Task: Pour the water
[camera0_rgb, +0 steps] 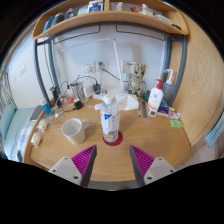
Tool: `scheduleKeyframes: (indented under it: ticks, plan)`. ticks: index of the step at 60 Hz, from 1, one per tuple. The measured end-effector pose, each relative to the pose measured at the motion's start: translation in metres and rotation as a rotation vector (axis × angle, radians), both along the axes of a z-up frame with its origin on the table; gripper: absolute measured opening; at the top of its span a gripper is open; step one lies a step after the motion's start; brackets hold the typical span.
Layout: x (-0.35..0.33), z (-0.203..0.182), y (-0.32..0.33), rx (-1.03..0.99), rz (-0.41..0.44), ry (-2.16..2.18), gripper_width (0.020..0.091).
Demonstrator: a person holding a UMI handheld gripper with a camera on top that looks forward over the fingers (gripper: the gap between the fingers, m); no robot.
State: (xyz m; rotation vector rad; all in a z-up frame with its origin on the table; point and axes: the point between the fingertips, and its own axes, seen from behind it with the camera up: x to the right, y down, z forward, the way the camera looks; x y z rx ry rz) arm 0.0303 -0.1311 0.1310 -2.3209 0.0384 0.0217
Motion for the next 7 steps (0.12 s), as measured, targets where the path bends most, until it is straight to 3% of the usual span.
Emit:
scheduleKeyframes:
  ticks: [7]
  plan:
    - [0.0010,0.0019,-0.0048,-0.014,0.030,0.008,0.0655]
